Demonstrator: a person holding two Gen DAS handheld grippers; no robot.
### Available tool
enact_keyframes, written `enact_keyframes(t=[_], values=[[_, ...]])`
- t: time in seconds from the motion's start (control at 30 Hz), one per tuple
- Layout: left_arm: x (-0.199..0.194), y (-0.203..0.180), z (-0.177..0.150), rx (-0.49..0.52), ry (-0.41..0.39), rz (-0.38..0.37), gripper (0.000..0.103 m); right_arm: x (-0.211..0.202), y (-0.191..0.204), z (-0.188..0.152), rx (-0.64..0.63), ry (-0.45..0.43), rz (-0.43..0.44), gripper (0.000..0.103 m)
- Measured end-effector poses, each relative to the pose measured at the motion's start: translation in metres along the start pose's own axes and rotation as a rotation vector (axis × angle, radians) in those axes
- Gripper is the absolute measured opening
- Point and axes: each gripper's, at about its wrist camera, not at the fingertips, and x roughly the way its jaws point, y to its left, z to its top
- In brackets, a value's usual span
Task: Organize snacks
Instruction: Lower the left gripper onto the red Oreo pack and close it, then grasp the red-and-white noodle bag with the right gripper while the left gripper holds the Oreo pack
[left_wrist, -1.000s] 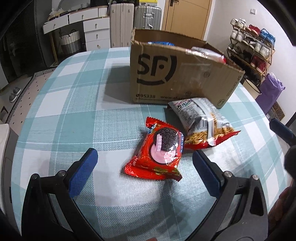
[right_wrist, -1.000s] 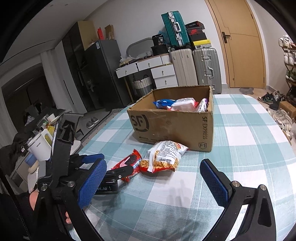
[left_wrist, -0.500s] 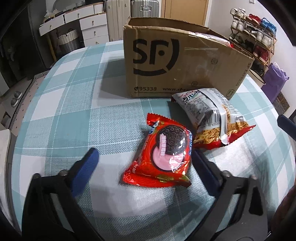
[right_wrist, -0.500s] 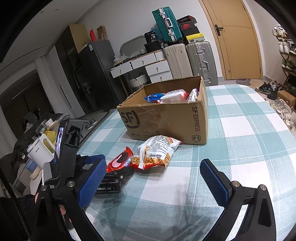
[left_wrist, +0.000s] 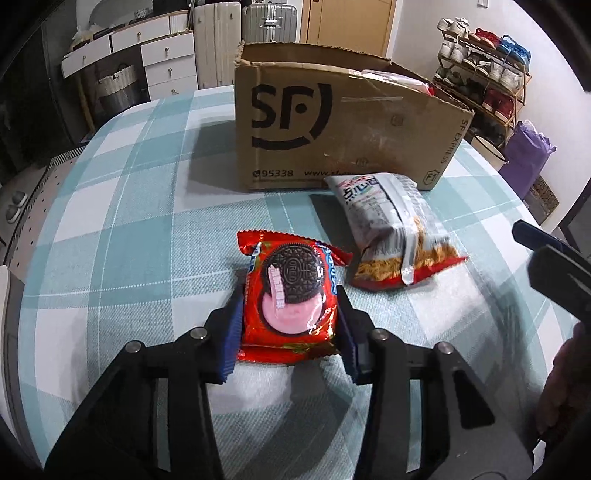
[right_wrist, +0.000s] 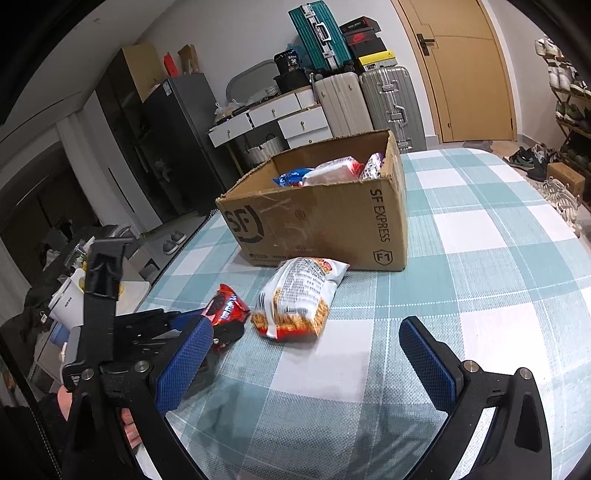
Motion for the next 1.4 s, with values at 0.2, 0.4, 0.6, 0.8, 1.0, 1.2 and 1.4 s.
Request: enact_keyframes(t=[0.2,0.4,0.6,0.8,1.0,1.2,1.4], values=[[-0.010,0.004,-0.008,-0.021,-0.004,-0.012,0.042,0.008,0.000,0.001,0.008,0.032,-0.020,0.102],[-0.022,0.009,-0.013,-0.031,-0.018,-0.013,0.041,0.017,-0.001,0.004,0.016,0.061,-0.026,0.102],[-0.032,0.016,-0.011,-0.059,-0.037,-0.011,0.042,0.028,0.000,0.007,0.005,0.086,0.000,0.102],[-0.043,0.020,-0.012,-0.069,-0.060,-0.019,0.041,0.045,-0.001,0.008,0.007,0.128,0.008,0.102],[-0.052,0.029,-0.017,-0.086,-0.066,-0.008,0.042,0.059,0.001,0.012,0.001,0.147,0.008,0.102],[-0.055,0.040,-0.022,-0.100,-0.064,0.010,0.042,0.076,0.007,0.017,-0.011,0.168,0.008,0.102],[-0.057,0.050,-0.024,-0.115,-0.062,0.021,0.042,0.091,0.017,0.023,-0.033,0.181,0.003,0.102]])
